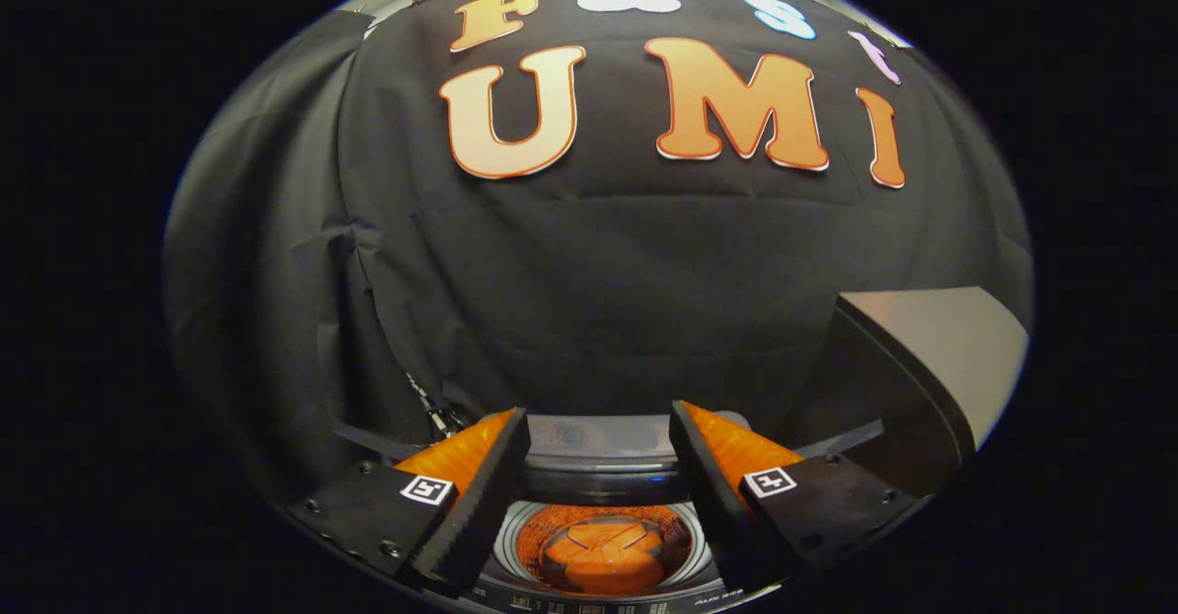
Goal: Put the clothes into the washing machine and then close the washing machine lid.
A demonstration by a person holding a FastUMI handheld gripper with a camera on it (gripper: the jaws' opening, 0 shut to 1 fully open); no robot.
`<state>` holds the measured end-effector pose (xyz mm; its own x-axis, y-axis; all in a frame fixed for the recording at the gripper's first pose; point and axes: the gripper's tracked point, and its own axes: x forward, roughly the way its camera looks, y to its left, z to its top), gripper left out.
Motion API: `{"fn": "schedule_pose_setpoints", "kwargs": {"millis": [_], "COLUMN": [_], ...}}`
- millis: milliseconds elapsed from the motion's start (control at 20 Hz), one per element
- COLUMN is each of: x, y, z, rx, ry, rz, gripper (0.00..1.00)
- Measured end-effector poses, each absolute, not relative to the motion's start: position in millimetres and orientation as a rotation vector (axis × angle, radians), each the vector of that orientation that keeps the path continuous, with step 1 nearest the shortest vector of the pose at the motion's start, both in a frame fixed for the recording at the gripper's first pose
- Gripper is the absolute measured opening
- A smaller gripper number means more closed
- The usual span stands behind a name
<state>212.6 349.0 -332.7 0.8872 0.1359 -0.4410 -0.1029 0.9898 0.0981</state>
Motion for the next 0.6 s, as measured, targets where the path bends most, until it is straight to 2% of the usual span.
{"fn": "schedule_pose_setpoints", "kwargs": {"millis": [300, 600], "x": [184.1, 173.4], "y": [348.4, 348.1], "z": [-412.4, -426.4], "rx": [0.117, 0.104], "ry": [0.634, 0.682], "rz": [0.110, 0.120], "gripper": [0.98, 0.98]}}
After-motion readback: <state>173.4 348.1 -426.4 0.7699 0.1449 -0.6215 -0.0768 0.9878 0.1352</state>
